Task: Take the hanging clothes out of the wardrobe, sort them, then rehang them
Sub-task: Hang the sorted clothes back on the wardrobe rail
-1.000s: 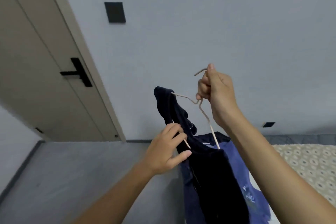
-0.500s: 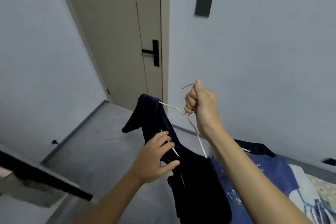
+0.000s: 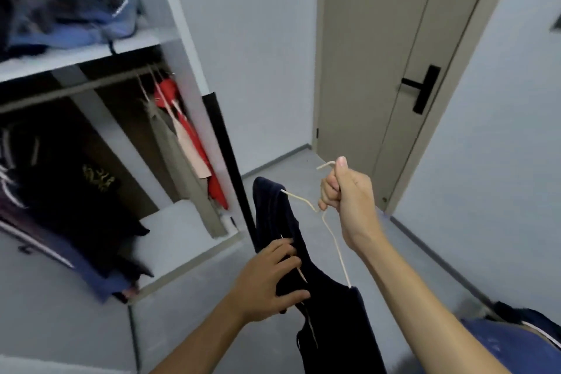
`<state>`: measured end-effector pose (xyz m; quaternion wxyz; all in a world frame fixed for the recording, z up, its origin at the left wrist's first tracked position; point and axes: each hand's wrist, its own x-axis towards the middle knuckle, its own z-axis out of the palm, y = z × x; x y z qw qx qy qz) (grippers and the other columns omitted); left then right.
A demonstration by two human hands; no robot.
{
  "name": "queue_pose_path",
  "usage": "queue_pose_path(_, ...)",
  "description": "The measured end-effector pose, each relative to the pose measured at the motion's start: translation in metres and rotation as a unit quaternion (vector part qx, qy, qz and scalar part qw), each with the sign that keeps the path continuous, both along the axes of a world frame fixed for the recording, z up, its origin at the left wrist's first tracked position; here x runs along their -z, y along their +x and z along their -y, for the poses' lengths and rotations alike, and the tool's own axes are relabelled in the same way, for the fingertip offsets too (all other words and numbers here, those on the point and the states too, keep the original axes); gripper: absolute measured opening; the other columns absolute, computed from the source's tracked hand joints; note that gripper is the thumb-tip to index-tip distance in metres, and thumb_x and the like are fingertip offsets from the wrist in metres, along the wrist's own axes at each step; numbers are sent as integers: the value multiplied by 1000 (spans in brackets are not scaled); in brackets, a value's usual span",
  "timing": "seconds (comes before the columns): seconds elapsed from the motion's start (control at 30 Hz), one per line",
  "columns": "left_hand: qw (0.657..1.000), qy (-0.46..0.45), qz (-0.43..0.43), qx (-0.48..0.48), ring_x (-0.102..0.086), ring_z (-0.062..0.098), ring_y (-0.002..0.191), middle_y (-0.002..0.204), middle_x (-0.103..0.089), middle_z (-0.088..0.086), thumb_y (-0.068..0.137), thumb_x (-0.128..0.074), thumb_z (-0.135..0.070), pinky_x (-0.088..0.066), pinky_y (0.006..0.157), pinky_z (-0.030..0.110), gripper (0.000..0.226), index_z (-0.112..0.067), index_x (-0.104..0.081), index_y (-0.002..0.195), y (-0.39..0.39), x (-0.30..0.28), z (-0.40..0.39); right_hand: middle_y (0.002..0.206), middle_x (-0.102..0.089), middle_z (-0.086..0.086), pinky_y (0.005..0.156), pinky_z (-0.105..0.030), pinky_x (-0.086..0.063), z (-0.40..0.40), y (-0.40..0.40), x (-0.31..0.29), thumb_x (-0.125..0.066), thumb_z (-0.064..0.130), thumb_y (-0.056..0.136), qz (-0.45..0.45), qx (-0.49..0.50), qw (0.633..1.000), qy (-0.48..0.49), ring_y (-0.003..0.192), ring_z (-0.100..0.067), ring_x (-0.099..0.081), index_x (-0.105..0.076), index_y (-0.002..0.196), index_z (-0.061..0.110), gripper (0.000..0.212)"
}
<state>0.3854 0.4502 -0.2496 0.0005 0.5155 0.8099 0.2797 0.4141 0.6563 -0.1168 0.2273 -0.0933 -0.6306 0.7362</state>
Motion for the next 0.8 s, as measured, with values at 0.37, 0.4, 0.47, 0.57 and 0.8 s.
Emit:
queue_pose_path(0.37,984,3,7,-179,-12,1,155,147,-49,-15,98,-50,-74,-21,127,40,61,-28,-61,135,-7,-24,211,59,-31,0,66,-37,-55,211,-66,-33,-42,22,113,6,-166,984,58,54,-18,-37,-44,70,10,44)
queue_pose_path(0.4,981,4,-2,-195,-11,1,156,150,-47,-16,98,-49,-75,-18,128,40,61,-29,-60,138,-13,-28,225,58,-32,1,67,-38,-56,225,-75,-38,-42,21,113,7,-170,984,54,54,-19,-39,-46,70,10,44)
queue_pose_path(0.47,975,2,-18,-223,-6,3,158,156,-43,-18,99,-48,-74,-11,130,40,61,-32,-58,142,-25,-33,248,57,-36,2,71,-40,-59,252,-94,-47,-41,22,113,8,-169,984,58,56,-22,-44,-51,71,11,44)
queue_pose_path(0.57,968,-8,-33,-250,2,4,159,160,-36,-22,100,-46,-74,0,130,39,60,-35,-55,145,-47,-34,271,55,-39,2,75,-40,-64,279,-122,-53,-41,22,113,4,-161,985,65,55,-19,-46,-54,73,9,44)
queue_pose_path(0.8,968,-43,8,-246,16,-5,155,166,-18,-29,101,-45,-71,-21,125,23,62,-34,-49,150,-156,-48,311,61,-60,-11,71,-53,-57,299,-238,-42,-43,22,113,-20,-164,981,103,64,-35,-61,-64,75,4,47)
